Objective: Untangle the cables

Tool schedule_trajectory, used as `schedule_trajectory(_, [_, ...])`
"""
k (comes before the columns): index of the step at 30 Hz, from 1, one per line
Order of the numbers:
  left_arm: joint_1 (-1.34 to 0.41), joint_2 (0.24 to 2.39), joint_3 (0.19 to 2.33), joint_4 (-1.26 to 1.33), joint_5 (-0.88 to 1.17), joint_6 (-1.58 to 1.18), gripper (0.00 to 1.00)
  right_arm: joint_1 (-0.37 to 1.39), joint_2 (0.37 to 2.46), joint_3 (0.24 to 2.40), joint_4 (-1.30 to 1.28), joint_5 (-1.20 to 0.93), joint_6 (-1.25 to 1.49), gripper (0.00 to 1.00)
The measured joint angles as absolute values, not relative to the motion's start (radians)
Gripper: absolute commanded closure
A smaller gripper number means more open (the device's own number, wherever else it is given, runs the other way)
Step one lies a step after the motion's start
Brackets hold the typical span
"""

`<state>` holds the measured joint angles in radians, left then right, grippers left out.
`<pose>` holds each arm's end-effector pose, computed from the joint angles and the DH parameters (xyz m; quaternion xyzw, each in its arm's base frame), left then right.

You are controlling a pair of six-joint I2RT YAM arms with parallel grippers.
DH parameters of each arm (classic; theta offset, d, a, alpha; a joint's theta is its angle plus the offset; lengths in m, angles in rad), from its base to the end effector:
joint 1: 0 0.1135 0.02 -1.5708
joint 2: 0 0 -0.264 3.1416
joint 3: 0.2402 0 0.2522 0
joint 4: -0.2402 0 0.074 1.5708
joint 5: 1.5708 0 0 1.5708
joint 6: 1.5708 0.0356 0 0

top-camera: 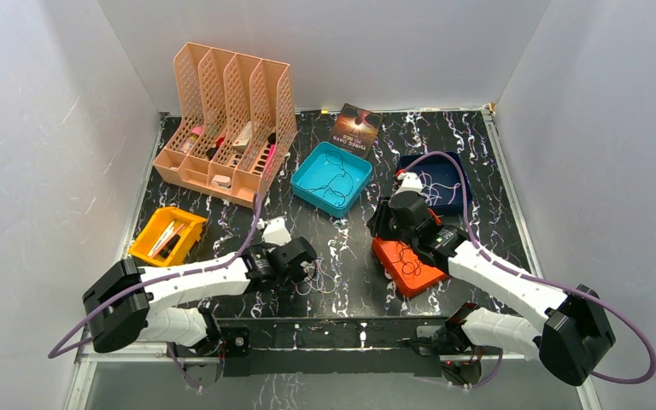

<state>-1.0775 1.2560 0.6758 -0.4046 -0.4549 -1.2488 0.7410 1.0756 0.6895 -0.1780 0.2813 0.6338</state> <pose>0.1249 -0.1993 0.1921 -0.1447 0.9237 -0.1727 0.3097 0.1804 0.1517 0.2513 0.0211 0.8697 0.2081 0.4471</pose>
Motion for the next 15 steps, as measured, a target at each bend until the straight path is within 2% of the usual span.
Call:
schedule_trajectory(4, [-1.077, 1.262, 0.683, -0.410, -0.474, -1.230, 1.00, 0.741, 1.080, 0.690, -0.178, 0.276, 0.632, 0.59])
schedule_trajectory(15, [-1.076, 1.237, 0.790, -0.407, -0.565, -1.008, 1.00, 0.741, 1.049, 0.624, -0.048, 0.147, 0.620, 0.60])
